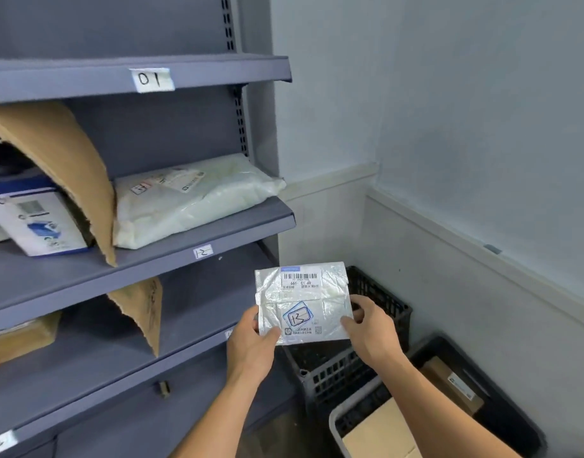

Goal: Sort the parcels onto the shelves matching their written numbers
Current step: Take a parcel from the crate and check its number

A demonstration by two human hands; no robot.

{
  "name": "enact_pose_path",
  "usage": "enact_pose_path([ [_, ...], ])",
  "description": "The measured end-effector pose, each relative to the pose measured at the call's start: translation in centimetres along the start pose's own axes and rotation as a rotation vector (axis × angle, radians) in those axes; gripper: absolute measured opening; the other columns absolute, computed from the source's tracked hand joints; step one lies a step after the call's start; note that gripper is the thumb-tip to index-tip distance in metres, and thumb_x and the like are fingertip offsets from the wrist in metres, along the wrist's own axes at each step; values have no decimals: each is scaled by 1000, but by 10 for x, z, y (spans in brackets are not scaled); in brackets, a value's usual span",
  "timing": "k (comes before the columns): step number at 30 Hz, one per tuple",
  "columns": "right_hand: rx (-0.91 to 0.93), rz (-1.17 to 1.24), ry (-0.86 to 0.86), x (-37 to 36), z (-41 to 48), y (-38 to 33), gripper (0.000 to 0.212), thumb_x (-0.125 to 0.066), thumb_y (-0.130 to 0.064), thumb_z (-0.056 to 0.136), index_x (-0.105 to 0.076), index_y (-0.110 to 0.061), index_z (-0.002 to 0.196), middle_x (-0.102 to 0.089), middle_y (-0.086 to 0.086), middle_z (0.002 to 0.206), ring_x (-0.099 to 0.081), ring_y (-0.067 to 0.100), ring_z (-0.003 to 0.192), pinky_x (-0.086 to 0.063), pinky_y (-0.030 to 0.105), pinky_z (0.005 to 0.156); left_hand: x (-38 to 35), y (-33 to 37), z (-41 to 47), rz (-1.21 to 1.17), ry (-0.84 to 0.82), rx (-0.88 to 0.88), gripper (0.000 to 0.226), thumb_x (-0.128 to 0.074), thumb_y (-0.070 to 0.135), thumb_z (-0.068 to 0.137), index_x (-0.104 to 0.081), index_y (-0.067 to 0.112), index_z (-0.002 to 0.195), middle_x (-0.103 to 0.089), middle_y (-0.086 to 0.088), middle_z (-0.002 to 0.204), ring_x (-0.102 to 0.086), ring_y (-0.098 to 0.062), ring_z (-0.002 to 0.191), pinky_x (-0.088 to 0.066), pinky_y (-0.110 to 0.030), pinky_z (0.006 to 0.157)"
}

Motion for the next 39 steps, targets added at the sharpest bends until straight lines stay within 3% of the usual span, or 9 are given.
enact_pose_path([
  [8,44,-103,-71,-58,-8,-41,46,-57,-21,99,-48,-24,144,-57,-13,91,-57,3,77,-38,14,55,64,-34,13,16,65,14,33,-68,12,90,-55,35,109,-63,20,95,-61,0,87,-43,-15,62],
  [14,47,-172,-156,-91,-7,-56,47,-56,-22,100,-46,-25,146,-58,-11,97,-57,4,77,-39,15,55,87,-61,21,41,106,63,31,-70,14,88,-58,36,108,-66,11,103,-63,-11,93,-48,-24,72],
  [18,70,-225,-207,-104,3,-59,46,-55,-23,99,-47,-24,145,-58,-13,91,-58,4,75,-39,17,55,89,-77,28,23,127,104,31,-69,14,88,-60,37,107,-67,13,104,-63,-8,93,-50,-25,74],
  [22,78,-258,-274,-119,22,-58,44,-55,-22,98,-48,-25,141,-59,-12,91,-61,8,76,-44,21,58,85,-89,39,45,163,133,28,-67,16,89,-62,37,106,-65,10,99,-62,-7,86,-45,-19,63],
  [29,124,-266,-419,-153,81,-48,37,-53,-17,99,-52,-23,136,-66,-6,88,-59,10,64,-39,17,49,67,-107,69,64,252,233,31,-64,13,86,-68,33,109,-70,10,104,-67,-9,91,-59,-32,79],
  [32,178,-275,-457,-173,111,-47,36,-53,-16,100,-51,-20,135,-62,-7,92,-62,14,75,-46,21,59,63,-115,96,97,289,224,33,-62,12,85,-66,34,110,-71,12,103,-67,-9,91,-58,-31,77],
  [35,224,-252,-462,-195,139,-46,43,-52,-15,100,-46,-23,142,-55,-13,81,-54,5,67,-35,12,46,61,-124,121,133,346,216,35,-63,12,83,-61,33,111,-71,11,99,-67,-12,90,-56,-37,81],
  [39,295,-251,-452,-229,170,-43,52,-50,-16,101,-40,-30,150,-62,-5,82,-56,7,63,-36,16,49,61,-140,154,181,403,231,42,-64,12,89,-51,25,127,-70,7,108,-65,-16,98,-49,-28,77],
])
Point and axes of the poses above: each hand's wrist, its own z-axis towards the middle knuckle, its own x-axis out of the back of the hand, y = z × x, the point moved 1 cm from there along z, towards the middle knuckle
